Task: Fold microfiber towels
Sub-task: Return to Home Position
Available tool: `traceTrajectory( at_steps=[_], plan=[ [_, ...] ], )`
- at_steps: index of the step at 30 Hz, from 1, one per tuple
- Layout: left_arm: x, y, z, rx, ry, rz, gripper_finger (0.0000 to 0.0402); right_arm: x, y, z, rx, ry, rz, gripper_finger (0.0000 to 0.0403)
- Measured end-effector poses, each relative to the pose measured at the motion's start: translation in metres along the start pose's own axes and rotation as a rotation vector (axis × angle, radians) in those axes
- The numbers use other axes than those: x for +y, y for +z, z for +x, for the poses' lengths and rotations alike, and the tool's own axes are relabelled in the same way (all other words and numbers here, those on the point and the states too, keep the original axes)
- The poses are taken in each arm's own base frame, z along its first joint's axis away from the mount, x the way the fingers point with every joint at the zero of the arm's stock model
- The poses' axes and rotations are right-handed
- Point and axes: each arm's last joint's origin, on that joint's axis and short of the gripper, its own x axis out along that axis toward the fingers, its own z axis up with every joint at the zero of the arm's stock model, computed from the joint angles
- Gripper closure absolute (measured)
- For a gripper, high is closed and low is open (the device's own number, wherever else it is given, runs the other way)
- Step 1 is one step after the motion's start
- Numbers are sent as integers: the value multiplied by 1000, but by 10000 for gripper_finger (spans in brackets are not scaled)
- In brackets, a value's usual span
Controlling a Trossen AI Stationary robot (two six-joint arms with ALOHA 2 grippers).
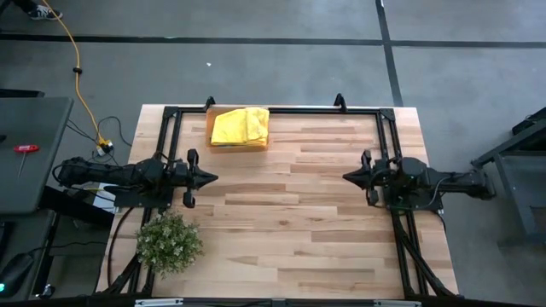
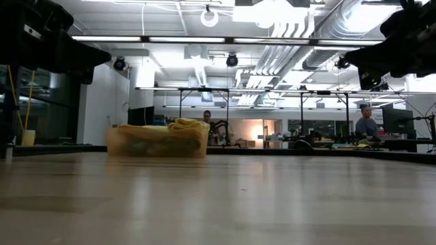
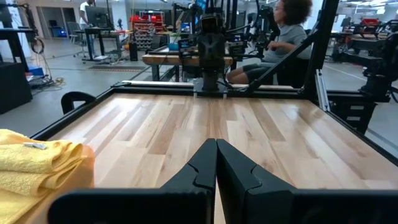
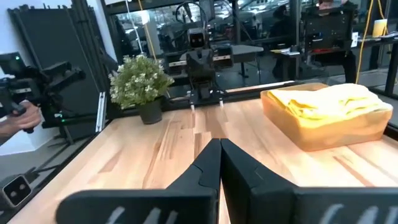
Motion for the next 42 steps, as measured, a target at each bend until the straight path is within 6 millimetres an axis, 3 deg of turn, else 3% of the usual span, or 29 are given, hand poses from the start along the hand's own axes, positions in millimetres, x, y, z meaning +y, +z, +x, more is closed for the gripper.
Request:
traceTrajectory(
  at_steps=[23, 33, 38, 42],
  plan=[
    [2, -6, 2, 69, 77, -4, 402, 4, 0, 0, -13, -50, -118, 403],
    [1, 15, -2, 9, 55, 33, 402, 4, 0, 0, -13, -49, -121, 403],
    [1, 2, -4, -2, 19, 7, 402, 4, 0, 0, -12, -49, -121, 403],
    [3, 4, -6, -51, 20, -1, 402, 4, 0, 0, -12, -49, -121, 403]
  ],
)
